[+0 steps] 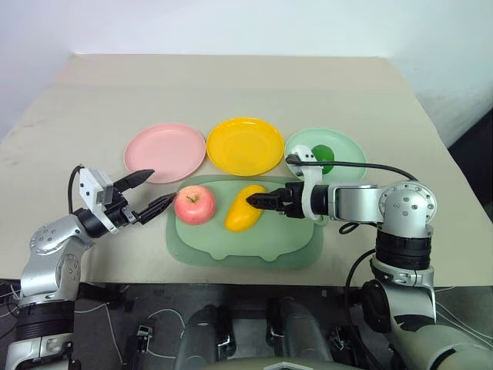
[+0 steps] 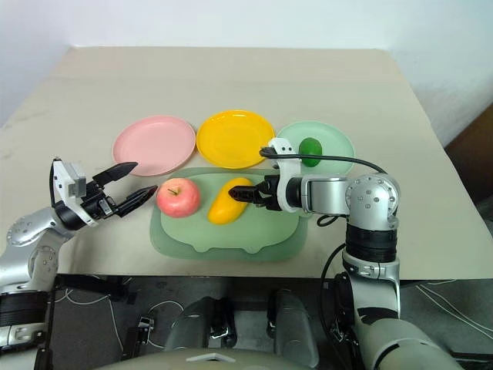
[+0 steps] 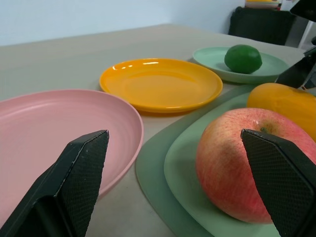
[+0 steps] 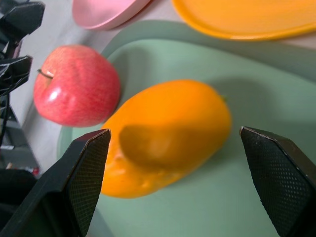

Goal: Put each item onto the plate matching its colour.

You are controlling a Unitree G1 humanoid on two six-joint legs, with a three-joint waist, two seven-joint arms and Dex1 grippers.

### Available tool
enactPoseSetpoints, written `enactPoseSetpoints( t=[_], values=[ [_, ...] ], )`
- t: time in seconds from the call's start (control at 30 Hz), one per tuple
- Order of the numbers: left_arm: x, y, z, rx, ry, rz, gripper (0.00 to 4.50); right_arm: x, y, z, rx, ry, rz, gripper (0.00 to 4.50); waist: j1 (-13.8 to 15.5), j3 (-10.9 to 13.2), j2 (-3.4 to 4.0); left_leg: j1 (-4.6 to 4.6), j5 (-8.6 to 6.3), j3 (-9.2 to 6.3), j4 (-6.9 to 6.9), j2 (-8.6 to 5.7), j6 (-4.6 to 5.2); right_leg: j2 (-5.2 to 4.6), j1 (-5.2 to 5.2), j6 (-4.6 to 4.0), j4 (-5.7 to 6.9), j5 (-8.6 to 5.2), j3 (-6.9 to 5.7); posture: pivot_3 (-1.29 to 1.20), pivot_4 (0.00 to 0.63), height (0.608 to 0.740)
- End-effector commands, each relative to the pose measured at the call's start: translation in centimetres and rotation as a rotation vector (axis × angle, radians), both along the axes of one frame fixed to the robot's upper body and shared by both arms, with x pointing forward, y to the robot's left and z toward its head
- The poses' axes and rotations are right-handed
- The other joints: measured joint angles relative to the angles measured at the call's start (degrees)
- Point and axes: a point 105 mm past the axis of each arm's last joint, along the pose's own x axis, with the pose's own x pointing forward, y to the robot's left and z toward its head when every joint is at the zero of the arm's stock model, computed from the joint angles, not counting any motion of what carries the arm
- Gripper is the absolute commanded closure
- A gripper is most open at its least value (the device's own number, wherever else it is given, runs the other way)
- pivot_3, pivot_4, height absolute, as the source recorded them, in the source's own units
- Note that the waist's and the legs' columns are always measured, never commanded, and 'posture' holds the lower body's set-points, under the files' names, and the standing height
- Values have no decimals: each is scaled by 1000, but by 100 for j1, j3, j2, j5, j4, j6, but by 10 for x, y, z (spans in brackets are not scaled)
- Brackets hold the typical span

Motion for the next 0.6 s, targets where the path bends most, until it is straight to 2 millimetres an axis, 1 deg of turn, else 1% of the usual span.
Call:
enactPoseSetpoints(
  t=[0.03,0.3,0.43,0.57,0.6],
  values=[
    [-1,0,8,16,-38,-2,0,-3,14,10,22,-3,47,63,2,0,0,0,0,0,0,0,0,0,0,0,2,0,0,0,150,696],
    [-2,-1,7,15,-36,-2,0,3,21,-2,-49,66,32,63,7,-1,-1,1,0,2,5,-1,1,0,3,1,5,0,1,0,150,696],
    [-3,0,7,14,-37,2,0,3,23,-3,-89,51,41,63,3,-1,-1,1,1,2,5,0,1,2,2,2,6,0,1,0,150,696],
    [-4,3,7,27,-38,14,0,1,23,-4,-164,-7,63,63,7,-1,0,1,1,2,5,0,1,1,2,2,7,0,1,0,150,696],
    [-5,3,7,22,-38,13,0,0,24,-2,-170,-26,71,232,7,-1,0,1,1,3,5,0,1,0,2,2,7,0,1,0,150,696]
  ],
)
